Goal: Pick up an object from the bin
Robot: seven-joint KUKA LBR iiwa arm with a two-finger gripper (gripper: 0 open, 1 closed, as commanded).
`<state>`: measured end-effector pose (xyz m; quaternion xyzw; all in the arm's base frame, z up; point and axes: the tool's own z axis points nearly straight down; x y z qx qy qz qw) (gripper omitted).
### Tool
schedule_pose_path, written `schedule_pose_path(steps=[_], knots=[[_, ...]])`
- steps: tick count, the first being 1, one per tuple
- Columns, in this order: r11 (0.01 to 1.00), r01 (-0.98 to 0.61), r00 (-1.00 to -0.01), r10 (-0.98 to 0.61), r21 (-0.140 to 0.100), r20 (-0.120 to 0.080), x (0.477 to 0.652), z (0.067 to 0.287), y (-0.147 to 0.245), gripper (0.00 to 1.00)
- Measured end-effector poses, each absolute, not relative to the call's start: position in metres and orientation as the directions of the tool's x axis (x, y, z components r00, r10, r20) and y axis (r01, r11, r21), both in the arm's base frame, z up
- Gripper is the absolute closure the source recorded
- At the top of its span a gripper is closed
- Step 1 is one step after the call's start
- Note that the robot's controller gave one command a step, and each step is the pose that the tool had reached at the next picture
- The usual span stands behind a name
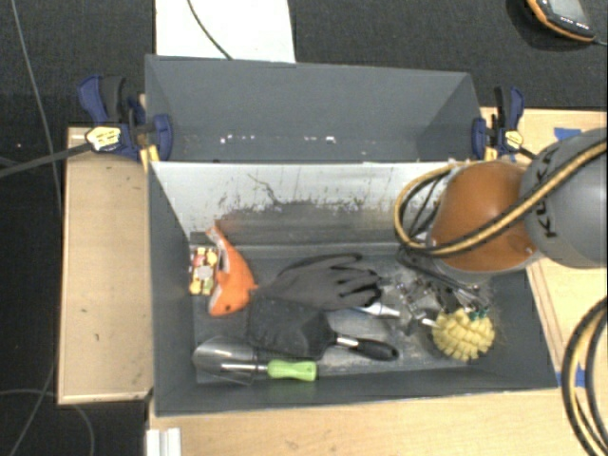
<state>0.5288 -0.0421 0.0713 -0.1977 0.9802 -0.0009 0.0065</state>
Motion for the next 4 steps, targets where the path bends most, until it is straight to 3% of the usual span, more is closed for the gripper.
schedule_pose_path(steps=[1, 2, 3, 4], knots=[[0.922, -0.388, -0.922, -0.388, -0.004, -0.012, 0.529, 0.071, -0.042, 1.0], [0.761, -0.648, -0.761, -0.648, -0.014, -0.02, 0.536, 0.071, -0.015, 1.0], [0.917, -0.399, -0.917, -0.399, -0.008, -0.019, 0.534, 0.155, -0.052, 1.0], [0.775, -0.632, -0.774, -0.633, -0.013, -0.022, 0.539, 0.079, -0.001, 1.0]])
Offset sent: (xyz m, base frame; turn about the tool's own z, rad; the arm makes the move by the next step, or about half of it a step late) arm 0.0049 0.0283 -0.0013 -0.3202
